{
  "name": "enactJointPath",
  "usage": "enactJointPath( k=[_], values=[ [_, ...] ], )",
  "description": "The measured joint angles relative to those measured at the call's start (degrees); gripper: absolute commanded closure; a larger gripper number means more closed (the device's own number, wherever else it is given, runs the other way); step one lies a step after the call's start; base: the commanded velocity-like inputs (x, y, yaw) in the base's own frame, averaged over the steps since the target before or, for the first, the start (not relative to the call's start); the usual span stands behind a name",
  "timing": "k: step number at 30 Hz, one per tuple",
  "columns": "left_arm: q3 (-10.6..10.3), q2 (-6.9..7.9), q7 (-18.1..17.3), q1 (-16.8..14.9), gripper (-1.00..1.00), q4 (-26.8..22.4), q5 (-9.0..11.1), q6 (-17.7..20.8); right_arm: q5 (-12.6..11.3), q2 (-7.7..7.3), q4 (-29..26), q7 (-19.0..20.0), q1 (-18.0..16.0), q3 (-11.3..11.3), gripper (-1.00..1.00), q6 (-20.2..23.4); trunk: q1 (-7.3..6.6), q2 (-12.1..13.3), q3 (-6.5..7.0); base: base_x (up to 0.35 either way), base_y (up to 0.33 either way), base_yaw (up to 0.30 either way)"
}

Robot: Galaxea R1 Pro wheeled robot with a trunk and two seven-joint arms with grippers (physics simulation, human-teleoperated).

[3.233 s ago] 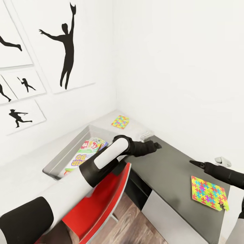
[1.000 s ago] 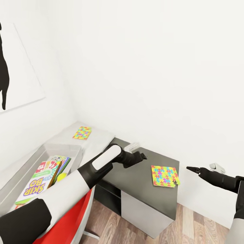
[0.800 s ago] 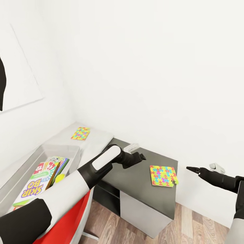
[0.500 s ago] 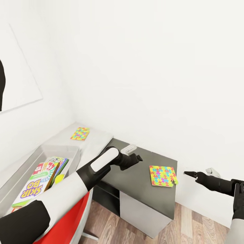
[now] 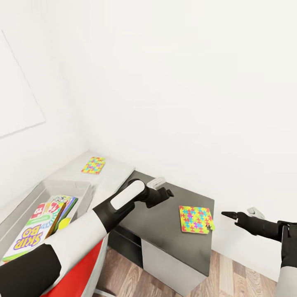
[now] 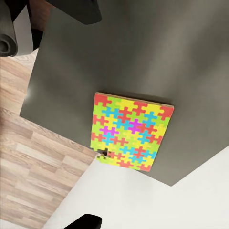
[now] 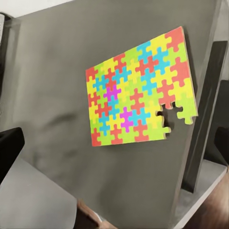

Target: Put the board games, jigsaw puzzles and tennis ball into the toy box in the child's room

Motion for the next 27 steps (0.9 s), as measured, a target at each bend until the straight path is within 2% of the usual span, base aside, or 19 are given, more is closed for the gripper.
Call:
enactJointPath(
  k=[12, 15, 17, 21, 27],
  values=[
    [0.07, -0.03, 0.07, 0.00, -1.00, 0.03, 0.00, 0.00, 0.26, -0.02, -0.16, 0.17, -0.53, 0.29, -1.00, 0.91, 0.00, 0.00, 0.28, 0.019, -0.020, -0.067],
    [-0.13, -0.05, 0.28, 0.07, -1.00, 0.04, -3.22, 0.16, 0.38, 0.02, -0.27, 0.16, -0.63, 0.39, -1.00, 1.10, -0.01, 0.00, 0.31, 0.175, -0.194, -0.021],
    [-0.05, -0.06, 0.21, 0.07, -1.00, 0.05, -4.30, 0.26, 0.40, 0.03, -0.28, 0.12, -0.65, 0.40, -1.00, 1.11, -0.02, 0.00, 0.32, 0.203, -0.209, -0.040],
    [0.07, -0.04, 0.07, 0.17, -1.00, 0.04, -5.41, 0.32, 0.44, 0.04, -0.28, 0.04, -0.62, 0.47, -1.00, 1.10, -0.01, 0.00, 0.33, 0.145, -0.147, -0.058],
    [0.27, -0.01, 0.16, 0.56, -1.00, 0.06, -6.02, 0.34, 0.45, 0.04, -0.28, -0.02, -0.59, 0.53, -1.00, 1.09, 0.00, 0.00, 0.33, 0.054, -0.055, -0.071]
  ],
)
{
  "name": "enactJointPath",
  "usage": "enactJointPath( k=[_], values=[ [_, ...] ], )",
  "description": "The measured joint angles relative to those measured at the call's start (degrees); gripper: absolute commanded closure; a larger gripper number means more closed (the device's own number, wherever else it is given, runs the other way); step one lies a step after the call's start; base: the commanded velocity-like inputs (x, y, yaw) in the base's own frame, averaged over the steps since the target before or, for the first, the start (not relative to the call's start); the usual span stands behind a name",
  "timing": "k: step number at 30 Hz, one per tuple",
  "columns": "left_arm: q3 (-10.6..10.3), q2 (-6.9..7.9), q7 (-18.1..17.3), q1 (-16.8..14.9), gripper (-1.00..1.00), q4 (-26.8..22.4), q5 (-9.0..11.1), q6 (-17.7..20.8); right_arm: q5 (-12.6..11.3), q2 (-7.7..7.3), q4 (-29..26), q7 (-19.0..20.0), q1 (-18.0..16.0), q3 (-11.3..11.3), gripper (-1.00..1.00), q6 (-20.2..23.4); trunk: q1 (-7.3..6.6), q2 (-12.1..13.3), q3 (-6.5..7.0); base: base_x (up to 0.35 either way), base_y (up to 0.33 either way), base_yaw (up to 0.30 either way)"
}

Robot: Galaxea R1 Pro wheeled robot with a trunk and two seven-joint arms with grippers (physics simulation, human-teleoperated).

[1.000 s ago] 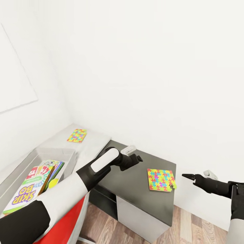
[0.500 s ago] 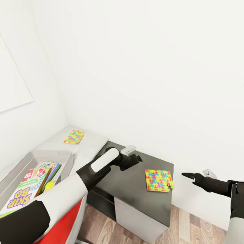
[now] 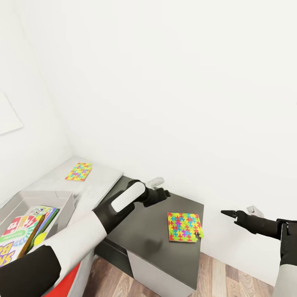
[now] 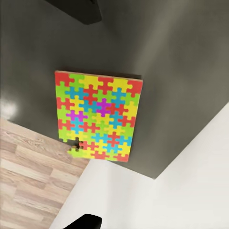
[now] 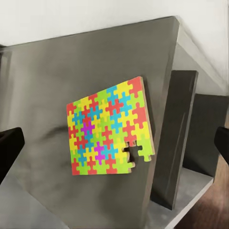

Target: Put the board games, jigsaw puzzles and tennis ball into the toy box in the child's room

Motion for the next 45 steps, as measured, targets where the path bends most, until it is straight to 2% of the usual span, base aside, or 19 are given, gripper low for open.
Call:
enactJointPath(
  k=[21, 28, 30, 31, 33, 38, 39, 41, 45],
  values=[
    [0.15, 0.18, 0.46, 0.38, -1.00, 0.01, -0.04, 0.36, 0.00, 0.22, -0.06, -0.16, -0.02, 0.31, -1.00, -0.33, 0.00, 0.00, 0.00, 0.032, -0.071, -0.057],
    [0.19, 1.19, 0.60, 0.78, -1.00, 0.01, 0.29, 0.48, 0.04, 0.35, 0.09, -0.23, 0.04, 3.10, -1.00, -0.43, 0.00, 0.00, 0.00, 0.002, -0.004, -0.004],
    [0.21, 1.75, 0.69, 0.99, -1.00, 0.04, 0.37, 0.53, 0.06, 0.29, 0.18, -0.22, 0.06, 4.49, -1.00, -0.37, 0.00, 0.00, 0.00, 0.000, -0.001, -0.001],
    [0.41, 2.72, 1.39, 1.50, -1.00, 0.07, 0.47, 0.63, 0.07, 0.31, 0.34, -0.22, 0.14, 6.17, -1.00, -0.25, 0.01, 0.01, 0.00, 0.000, 0.000, 0.000],
    [0.62, 3.15, 1.82, 1.69, -1.00, 0.07, 0.58, 0.62, 0.12, 0.35, 0.44, -0.24, 0.17, 6.65, -1.00, -0.24, 0.00, 0.00, 0.00, 0.000, 0.000, 0.000],
    [3.39, 4.93, 3.75, 2.87, -1.00, 0.77, 0.65, 0.70, 0.13, 0.48, 0.64, -0.25, 0.23, 7.97, -1.00, -0.17, 0.00, 0.00, 0.00, 0.000, 0.000, 0.000],
    [5.83, 5.40, 3.87, 3.44, -1.00, 2.20, 0.55, 0.94, 0.09, 0.45, 0.70, -0.22, 0.25, 8.24, -1.00, -0.12, 0.01, 0.00, 0.00, 0.000, 0.000, 0.000],
    [7.17, 5.47, 3.49, 3.68, -1.00, 3.56, 0.48, 1.15, 0.06, 0.42, 0.73, -0.21, 0.25, 8.35, -1.00, -0.09, 0.00, 0.00, 0.00, 0.000, 0.000, 0.000],
    [8.29, 5.42, 2.01, 3.84, -1.00, 5.82, 0.27, 1.46, 0.04, 0.39, 0.72, -0.16, 0.26, 8.44, -1.00, -0.05, 0.00, 0.00, -0.01, 0.000, 0.000, 0.000]
  ],
)
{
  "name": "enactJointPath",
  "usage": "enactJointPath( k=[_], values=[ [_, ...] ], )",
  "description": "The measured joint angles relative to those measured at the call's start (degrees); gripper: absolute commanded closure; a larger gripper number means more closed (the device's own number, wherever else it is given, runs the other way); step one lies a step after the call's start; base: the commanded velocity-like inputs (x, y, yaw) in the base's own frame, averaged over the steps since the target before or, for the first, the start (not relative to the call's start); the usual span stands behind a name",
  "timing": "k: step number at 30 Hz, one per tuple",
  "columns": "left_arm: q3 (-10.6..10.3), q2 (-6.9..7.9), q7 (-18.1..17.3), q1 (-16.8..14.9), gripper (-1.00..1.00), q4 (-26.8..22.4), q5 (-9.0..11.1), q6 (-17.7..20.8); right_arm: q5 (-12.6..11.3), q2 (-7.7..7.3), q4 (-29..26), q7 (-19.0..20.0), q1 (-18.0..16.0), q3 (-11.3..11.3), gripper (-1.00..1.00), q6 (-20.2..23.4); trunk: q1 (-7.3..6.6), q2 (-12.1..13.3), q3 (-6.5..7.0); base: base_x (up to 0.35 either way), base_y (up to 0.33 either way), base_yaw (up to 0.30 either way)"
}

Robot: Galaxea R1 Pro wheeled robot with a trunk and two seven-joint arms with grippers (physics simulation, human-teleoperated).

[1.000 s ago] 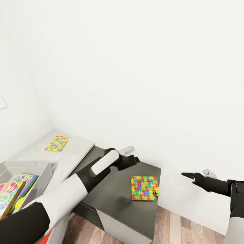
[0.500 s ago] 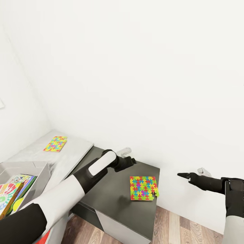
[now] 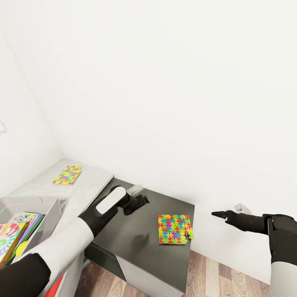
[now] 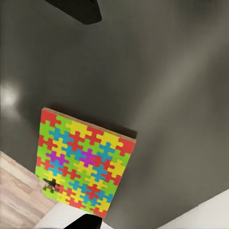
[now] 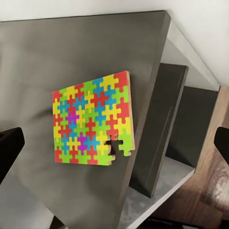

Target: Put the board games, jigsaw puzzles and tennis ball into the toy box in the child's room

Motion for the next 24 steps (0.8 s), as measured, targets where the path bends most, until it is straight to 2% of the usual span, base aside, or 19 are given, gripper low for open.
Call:
enactJointPath(
  k=[6, 9, 11, 12, 13, 14, 17, 20, 24],
  values=[
    [0.50, -0.17, -8.37, -0.13, -1.00, 5.32, -0.63, 0.67, -0.04, -0.27, -0.35, 0.04, -0.05, -0.30, -1.00, 0.07, 0.00, 0.00, -0.06, 0.000, 0.000, 0.000],
    [0.54, -0.22, -11.35, -0.21, -1.00, 6.66, -1.34, 0.67, -0.06, -0.37, -0.60, 0.05, -0.03, -0.51, -1.00, 0.08, 0.00, 0.00, -0.20, 0.000, 0.000, 0.000],
    [0.58, -0.33, -12.57, -0.27, -1.00, 7.18, -2.95, 0.58, -0.08, -0.40, -0.82, 0.05, -0.02, -0.61, -1.00, 0.08, 0.00, 0.00, -0.34, 0.000, 0.000, 0.000],
    [0.77, -0.50, -13.37, -0.31, -1.00, 7.52, -5.31, 0.46, -0.09, -0.44, -1.16, 0.05, -0.01, -0.69, -1.00, 0.09, 0.00, 0.00, -0.41, 0.000, 0.000, 0.000],
    [0.90, -0.64, -13.69, -0.33, -1.00, 7.71, -6.51, 0.39, -0.09, -0.45, -1.35, 0.05, -0.01, -0.73, -1.00, 0.09, 0.00, 0.00, -0.50, 0.000, 0.000, 0.000],
    [0.90, -0.65, -13.71, -0.33, -1.00, 7.72, -6.55, 0.39, -0.09, -0.45, -1.36, 0.05, -0.01, -0.73, -1.00, 0.09, 0.00, 0.00, -0.58, 0.000, 0.000, 0.000],
    [1.20, -1.05, -14.38, -0.35, -1.00, 8.75, -8.97, 0.22, -0.10, -0.46, -1.81, 0.05, 0.03, -0.80, -1.00, 0.09, 0.00, 0.00, -0.84, 0.000, 0.000, 0.000],
    [1.37, -1.56, -15.18, -0.36, -1.00, 10.18, -10.18, 0.08, -0.13, -0.46, -2.08, 0.05, 0.09, -0.84, -1.00, 0.09, 0.00, 0.00, -1.10, 0.000, 0.000, 0.000],
    [1.47, -2.21, -15.95, -0.37, -1.00, 11.50, -10.82, 0.01, -0.14, -0.51, -2.39, 0.05, 0.14, -0.86, -1.00, 0.09, 0.00, 0.00, -1.47, 0.000, 0.000, 0.000]
  ],
)
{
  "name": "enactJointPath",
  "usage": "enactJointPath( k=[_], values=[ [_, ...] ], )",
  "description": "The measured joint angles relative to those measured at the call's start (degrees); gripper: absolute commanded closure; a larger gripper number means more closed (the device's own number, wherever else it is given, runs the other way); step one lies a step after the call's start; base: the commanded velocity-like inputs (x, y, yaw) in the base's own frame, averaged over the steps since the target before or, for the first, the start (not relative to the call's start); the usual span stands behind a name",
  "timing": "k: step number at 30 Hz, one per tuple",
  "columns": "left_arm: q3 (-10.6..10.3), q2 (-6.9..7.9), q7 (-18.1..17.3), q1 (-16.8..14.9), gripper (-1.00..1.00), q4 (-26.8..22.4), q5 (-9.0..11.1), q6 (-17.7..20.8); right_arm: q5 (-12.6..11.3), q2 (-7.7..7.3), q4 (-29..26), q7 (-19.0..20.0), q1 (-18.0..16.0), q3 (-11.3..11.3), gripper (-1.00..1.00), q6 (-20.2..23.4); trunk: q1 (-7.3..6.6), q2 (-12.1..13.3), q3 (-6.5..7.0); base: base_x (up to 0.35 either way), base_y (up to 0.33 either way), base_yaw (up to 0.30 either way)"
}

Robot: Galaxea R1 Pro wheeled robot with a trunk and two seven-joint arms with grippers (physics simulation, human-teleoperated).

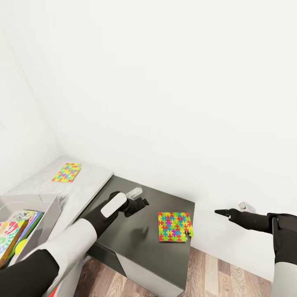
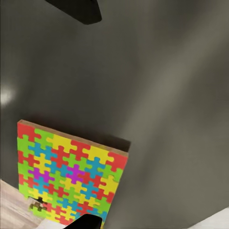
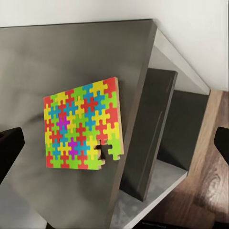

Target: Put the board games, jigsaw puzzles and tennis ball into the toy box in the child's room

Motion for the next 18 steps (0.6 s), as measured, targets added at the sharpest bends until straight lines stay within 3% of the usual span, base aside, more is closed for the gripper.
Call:
enactJointPath(
  k=[9, 18],
  values=[
    [0.13, -0.76, -1.28, 0.02, -1.00, 1.35, -0.53, -1.17, 0.03, 0.03, -1.66, 0.04, 0.17, -0.01, -1.00, 0.03, 0.00, 0.00, -0.83, 0.000, 0.000, 0.000],
    [0.15, -0.91, -6.52, 0.21, -1.00, 1.72, -0.66, -2.47, 0.00, 0.04, -2.12, 0.08, 0.21, -0.01, -1.00, 0.05, 0.00, 0.00, -1.67, 0.000, 0.000, 0.000]
  ],
)
